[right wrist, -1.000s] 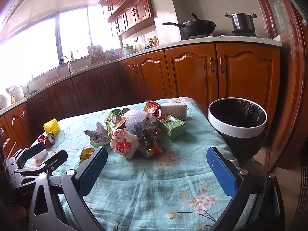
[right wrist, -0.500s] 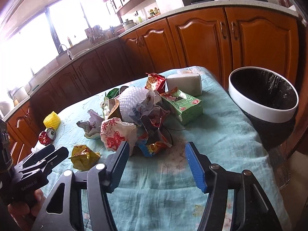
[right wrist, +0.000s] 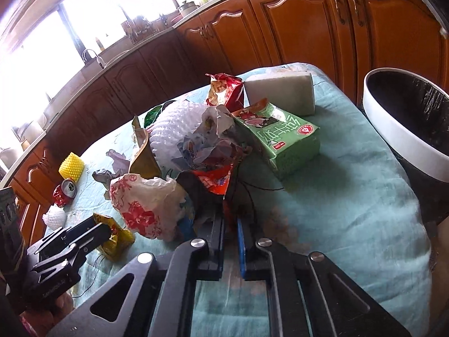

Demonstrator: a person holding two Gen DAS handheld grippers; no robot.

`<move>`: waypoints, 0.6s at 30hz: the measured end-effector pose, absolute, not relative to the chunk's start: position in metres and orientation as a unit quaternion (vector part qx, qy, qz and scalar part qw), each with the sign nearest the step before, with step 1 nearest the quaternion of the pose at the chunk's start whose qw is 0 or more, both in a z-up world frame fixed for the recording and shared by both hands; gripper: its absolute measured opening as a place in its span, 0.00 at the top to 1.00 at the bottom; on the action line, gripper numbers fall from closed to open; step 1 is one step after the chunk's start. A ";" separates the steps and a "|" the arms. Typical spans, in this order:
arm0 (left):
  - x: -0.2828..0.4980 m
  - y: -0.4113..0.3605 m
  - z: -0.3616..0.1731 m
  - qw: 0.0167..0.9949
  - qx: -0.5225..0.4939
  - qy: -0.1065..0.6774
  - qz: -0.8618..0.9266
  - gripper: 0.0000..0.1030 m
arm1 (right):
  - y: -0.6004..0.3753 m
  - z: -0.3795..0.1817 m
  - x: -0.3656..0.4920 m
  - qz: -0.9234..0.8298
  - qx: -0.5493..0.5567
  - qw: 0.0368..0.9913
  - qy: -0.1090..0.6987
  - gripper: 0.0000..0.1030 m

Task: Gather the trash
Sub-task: 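Grasp a red-blue wrapper with the right gripper while the left grasps a yellow wrapper, then carry both wrappers over the trash bin and open both grippers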

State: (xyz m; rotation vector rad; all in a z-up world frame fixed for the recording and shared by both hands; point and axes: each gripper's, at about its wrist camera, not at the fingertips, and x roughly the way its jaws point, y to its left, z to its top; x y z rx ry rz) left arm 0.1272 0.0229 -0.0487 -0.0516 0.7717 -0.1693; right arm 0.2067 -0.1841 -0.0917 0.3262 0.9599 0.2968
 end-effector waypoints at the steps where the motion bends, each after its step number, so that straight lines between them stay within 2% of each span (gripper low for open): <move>1: 0.124 0.022 -0.046 0.923 -0.027 0.373 -0.088 0.73 | -0.187 -0.090 0.203 0.144 0.157 0.864 0.456 0.98; 2: 0.122 0.022 -0.044 0.923 -0.029 0.371 -0.094 0.75 | -0.189 -0.089 0.199 0.142 0.156 0.866 0.454 0.99; 4: 0.115 0.021 -0.040 0.923 -0.032 0.369 -0.105 0.99 | -0.193 -0.084 0.191 0.141 0.156 0.869 0.448 0.99; 18: 0.088 -0.013 0.021 0.935 -0.030 0.300 -0.187 0.99 | -0.245 -0.041 0.155 0.097 0.171 0.895 0.399 0.99</move>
